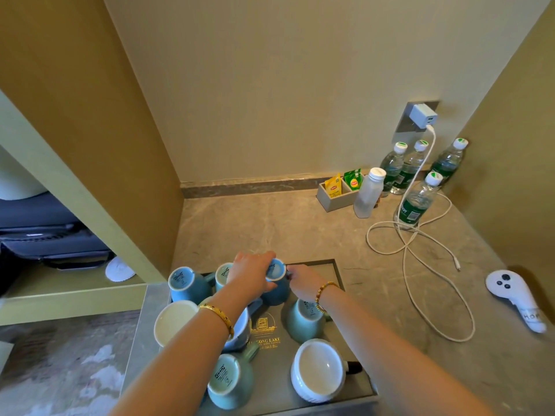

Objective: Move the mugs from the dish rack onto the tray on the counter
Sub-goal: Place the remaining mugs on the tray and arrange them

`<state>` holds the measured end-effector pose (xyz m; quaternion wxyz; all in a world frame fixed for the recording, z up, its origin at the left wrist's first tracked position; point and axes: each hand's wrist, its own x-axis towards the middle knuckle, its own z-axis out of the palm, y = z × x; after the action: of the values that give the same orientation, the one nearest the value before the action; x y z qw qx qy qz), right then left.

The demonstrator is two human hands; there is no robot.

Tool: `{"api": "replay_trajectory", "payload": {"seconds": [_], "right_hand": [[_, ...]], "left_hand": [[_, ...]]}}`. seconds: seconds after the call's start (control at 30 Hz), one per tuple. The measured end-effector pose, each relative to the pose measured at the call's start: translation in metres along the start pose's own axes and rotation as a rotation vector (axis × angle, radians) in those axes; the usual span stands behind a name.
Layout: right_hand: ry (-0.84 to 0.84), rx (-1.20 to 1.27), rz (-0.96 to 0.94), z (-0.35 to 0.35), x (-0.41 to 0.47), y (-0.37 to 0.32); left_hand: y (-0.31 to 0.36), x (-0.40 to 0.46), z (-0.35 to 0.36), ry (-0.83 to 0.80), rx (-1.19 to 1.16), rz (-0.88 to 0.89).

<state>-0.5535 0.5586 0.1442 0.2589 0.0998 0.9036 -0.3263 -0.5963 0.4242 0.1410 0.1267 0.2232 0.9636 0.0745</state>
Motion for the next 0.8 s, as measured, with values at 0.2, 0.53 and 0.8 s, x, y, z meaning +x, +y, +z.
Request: {"api": "replay_trajectory", "payload": {"seconds": [0.2,0.53,0.8], "right_hand": [[0.033,-0.081,-0.015,0.002,-0.011,-0.010],[-0.010,-0.014,-0.028,0.001,-0.018,0.005],[0.210,0.197,0.097,-0.001,-0.030,0.024]], "left_hand": [[0.008,-0.006,0.008,0.072,0.022,-0.077],[0.017,-0.009,0.008,0.039,0.028,-0.138],[0.029,-0.026,-0.001,0.124,-0.062,0.029]]}}
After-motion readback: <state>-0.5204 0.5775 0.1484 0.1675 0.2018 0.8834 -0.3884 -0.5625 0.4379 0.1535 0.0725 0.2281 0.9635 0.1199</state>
